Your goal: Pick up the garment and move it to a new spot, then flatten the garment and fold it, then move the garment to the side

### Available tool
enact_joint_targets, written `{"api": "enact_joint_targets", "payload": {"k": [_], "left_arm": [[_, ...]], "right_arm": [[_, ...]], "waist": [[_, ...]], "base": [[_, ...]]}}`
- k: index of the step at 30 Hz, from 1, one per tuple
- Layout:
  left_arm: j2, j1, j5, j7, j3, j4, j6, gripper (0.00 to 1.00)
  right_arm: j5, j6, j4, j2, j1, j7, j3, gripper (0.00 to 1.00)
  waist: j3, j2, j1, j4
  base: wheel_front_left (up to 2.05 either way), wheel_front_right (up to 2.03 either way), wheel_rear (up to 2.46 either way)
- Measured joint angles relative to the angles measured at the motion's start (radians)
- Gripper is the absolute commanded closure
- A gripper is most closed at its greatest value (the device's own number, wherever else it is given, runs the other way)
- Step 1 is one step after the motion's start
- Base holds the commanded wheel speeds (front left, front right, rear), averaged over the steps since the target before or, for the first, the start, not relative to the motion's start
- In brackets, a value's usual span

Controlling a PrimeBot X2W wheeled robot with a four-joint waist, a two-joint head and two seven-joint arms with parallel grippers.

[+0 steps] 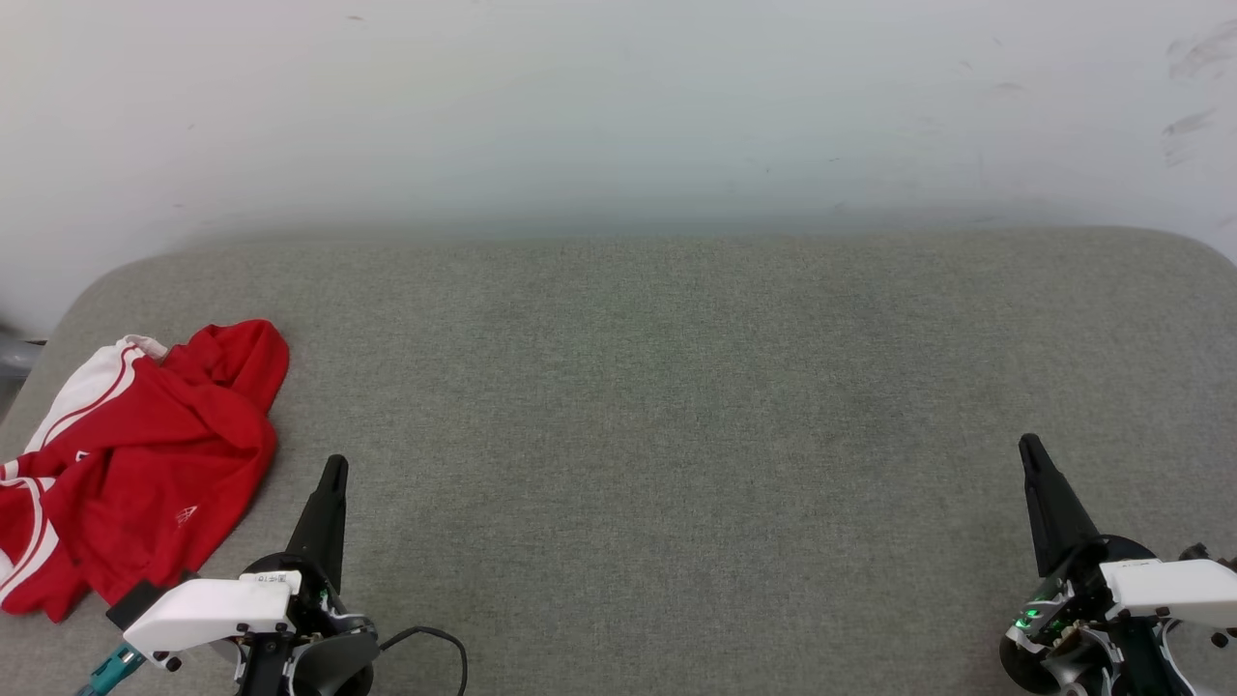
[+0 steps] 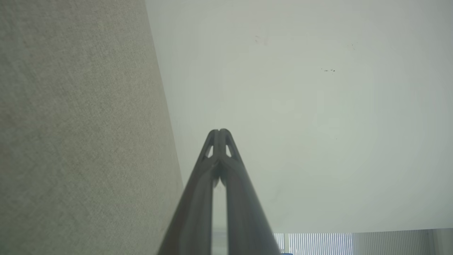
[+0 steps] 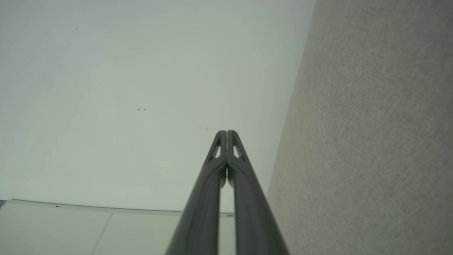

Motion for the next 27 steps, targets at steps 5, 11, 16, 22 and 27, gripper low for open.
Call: {"api": "enact_joint_targets", "payload": {"k": [5,11,16,22,27], "left_arm": [[0.000,0.000,0.000,0.000,0.000,0.000,0.000,1.00],[0.000,0.000,0.000,0.000,0.000,0.000,0.000,1.00],[0.000,0.000,0.000,0.000,0.000,0.000,0.000,1.00],[0.000,0.000,0.000,0.000,0.000,0.000,0.000,1.00],[-0.002,0.024,0.000,0.000,-0.004,0.028,0.000,0.00]], "right_arm": [[0.000,0.000,0.000,0.000,0.000,0.000,0.000,1.00],[0.000,0.000,0.000,0.000,0.000,0.000,0.000,1.00],[0.000,0.000,0.000,0.000,0.000,0.000,0.000,1.00],[0.000,0.000,0.000,0.000,0.000,0.000,0.000,1.00],[0.000,0.000,0.027,0.001,0.026,0.000,0.001,0.00]], "waist": [[0.000,0.0000,0.0000,0.000],[0.000,0.0000,0.0000,0.000],[0.000,0.0000,0.0000,0.000],[0.000,0.0000,0.0000,0.000],[0.000,0.0000,0.0000,0.000]], "base": [[0.00,0.00,0.00],[0.00,0.00,0.00],[0.00,0.00,0.00],[0.00,0.00,0.00],[0.00,0.00,0.00]]}}
